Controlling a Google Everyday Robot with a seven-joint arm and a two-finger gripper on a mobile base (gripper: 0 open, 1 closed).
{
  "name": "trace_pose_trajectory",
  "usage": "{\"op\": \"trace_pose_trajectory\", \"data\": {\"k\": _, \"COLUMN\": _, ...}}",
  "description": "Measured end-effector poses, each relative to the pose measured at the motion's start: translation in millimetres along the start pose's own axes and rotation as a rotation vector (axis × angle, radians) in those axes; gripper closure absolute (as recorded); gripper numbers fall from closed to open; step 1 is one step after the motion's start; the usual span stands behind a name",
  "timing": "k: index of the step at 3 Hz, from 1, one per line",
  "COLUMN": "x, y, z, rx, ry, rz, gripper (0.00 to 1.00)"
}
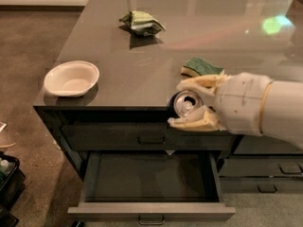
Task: Pick pepsi can from middle drawer and place on counter
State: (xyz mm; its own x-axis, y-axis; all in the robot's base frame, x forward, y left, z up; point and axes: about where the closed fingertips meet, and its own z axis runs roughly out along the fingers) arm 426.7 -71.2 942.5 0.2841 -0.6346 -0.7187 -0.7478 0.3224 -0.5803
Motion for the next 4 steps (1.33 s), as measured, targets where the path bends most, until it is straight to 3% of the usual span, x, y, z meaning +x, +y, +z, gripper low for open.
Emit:
{"op": "trace_pose_trajectory", "data": {"k": 1, "x": -23, "y": -24, "z": -8, "rx": 0.022, "ry": -0.024, "rz": -0.07, "gripper": 1.0}}
{"op": "trace_pose_trajectory", "data": {"k": 2, "x": -32, "y": -55, "z": 8, "rx": 0.023, "ry": -0.092, "rz": -0.094, "gripper": 1.0}}
{"op": "trace_pose_trajectory", "data": {"k": 3, "x": -46, "y": -73, "z": 53, "rx": -0.033, "ry": -0.204, "rz": -0.098, "gripper": 1.0}}
{"op": "trace_pose_trajectory", "data": {"k": 4, "x": -63, "y": -77, "z": 100, "rx": -0.099, "ry": -0.309, "rz": -0.101, "gripper": 1.0}}
